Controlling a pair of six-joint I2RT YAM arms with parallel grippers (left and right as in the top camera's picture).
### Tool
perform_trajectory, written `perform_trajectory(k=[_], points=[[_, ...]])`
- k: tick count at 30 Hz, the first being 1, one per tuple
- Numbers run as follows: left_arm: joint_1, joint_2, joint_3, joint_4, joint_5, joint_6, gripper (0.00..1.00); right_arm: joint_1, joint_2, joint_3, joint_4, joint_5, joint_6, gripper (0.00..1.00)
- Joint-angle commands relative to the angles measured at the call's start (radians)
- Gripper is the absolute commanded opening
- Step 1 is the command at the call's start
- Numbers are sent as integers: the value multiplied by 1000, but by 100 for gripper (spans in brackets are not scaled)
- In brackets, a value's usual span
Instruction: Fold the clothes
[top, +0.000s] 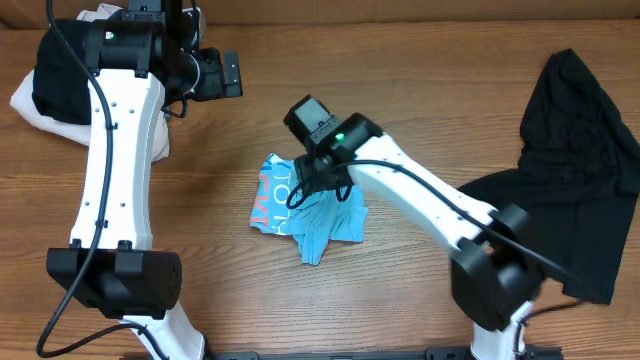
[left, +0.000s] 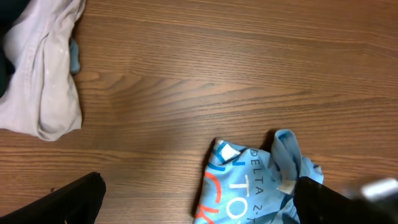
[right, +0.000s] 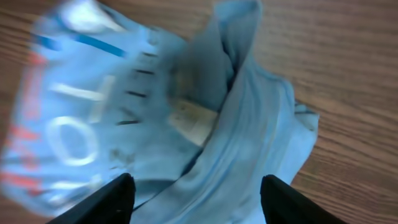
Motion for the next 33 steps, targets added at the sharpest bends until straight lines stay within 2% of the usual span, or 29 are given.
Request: perform_trajectory(k=[1,7,15,18,21,27,33], points=[[2,3,-5,-8,-32,-1,100,-3,56,-6,-32,63,21,66],[3,4,-5,-26,-35,6,100,-10,93,-6,-152,254,137,66],[2,3,-5,-29,-35,7,100,-138,92,-6,-262,254,146,67],[3,4,-5,-29,-35,18,100,-213,92,-6,-288,196,119,68],[2,3,-5,-28,-35,18,100,-271,91,-4,-288,76,33,73],[3,4,-5,-29,-35,25,100,-288,28,-3,-261,-167,-153,77],[-6,4,-5,-39,-9,79,100,-320,-119,27,-239,-235,-172,79]])
